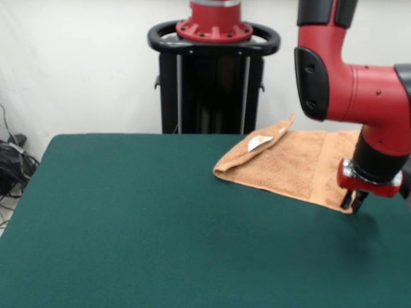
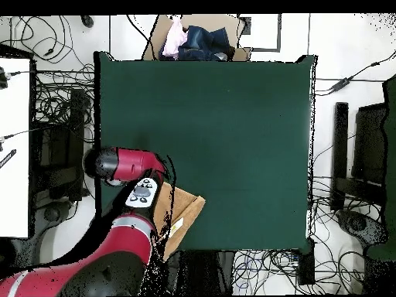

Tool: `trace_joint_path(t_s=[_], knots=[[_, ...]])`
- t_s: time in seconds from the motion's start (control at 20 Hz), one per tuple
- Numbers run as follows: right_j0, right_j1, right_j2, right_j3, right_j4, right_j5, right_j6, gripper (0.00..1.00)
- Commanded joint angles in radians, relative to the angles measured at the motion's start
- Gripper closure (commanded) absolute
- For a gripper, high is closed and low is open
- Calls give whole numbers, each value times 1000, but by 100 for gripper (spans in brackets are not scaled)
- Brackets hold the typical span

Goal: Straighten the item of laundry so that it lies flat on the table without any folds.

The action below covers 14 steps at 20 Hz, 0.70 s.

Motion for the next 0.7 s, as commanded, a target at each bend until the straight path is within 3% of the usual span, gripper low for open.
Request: trace_joint_path(t_s=[0.05, 0.7], knots=[[-30, 190, 157, -243, 29, -288, 115, 100], [-39, 208, 146, -347, 16, -117, 133, 100]])
